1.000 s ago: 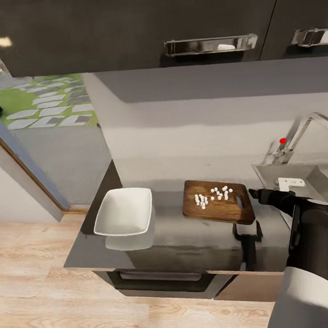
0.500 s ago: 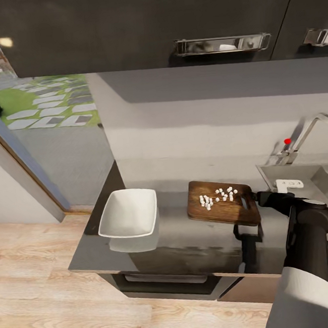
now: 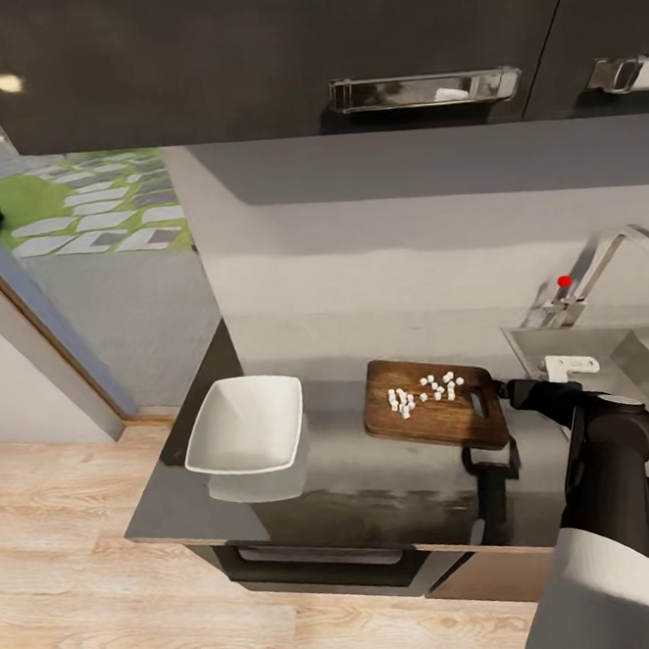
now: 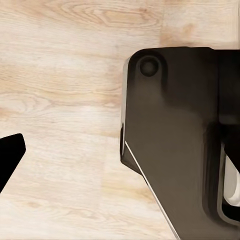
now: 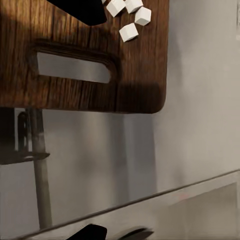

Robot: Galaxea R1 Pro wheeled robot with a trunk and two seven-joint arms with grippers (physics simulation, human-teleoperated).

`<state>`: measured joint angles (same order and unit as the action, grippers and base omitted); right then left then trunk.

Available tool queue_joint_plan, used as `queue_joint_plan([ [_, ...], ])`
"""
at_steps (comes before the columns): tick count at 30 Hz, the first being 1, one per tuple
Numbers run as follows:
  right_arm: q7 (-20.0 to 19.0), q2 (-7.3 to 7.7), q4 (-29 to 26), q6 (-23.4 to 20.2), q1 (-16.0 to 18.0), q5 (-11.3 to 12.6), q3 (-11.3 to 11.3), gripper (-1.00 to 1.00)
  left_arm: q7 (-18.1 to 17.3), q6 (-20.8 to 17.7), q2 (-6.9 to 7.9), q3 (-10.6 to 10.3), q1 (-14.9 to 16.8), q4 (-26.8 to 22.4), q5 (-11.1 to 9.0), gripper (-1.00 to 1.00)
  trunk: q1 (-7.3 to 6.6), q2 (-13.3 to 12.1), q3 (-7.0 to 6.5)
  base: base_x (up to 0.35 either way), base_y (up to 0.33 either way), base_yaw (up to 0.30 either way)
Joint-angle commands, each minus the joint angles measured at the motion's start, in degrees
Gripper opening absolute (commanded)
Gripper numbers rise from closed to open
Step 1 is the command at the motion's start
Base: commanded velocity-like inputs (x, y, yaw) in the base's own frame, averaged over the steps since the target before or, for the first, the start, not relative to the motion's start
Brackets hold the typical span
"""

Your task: In the kitchen, take the Vidalia onion out of the sink, dice it on the chopping board with the paring knife, put the diced onion into the bowl on the countertop, then place both the paring knife and the chopping board into the sink.

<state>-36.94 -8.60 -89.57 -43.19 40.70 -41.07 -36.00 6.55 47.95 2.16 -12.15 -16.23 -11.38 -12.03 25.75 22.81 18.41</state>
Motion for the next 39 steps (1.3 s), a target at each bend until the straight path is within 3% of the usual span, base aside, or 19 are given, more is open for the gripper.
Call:
queue_joint_plan([
  [1, -0.59, -0.07, -0.07, -0.05, 0.08, -0.59, -0.12, 1.0, 0.48, 0.04, 0.04, -0.5, -0.03, -0.14, -0.19, 1.0, 0.04, 0.1, 0.09, 0.006, -0.026, 0.0],
  [39, -0.59, -0.11, 0.19, -0.14, 0.08, -0.51, -0.03, 1.0, 0.43, 0.04, 0.15, -0.52, -0.03, -0.14, -0.19, 1.0, 0.04, 0.1, 3.19, 0.015, 0.018, 0.0],
])
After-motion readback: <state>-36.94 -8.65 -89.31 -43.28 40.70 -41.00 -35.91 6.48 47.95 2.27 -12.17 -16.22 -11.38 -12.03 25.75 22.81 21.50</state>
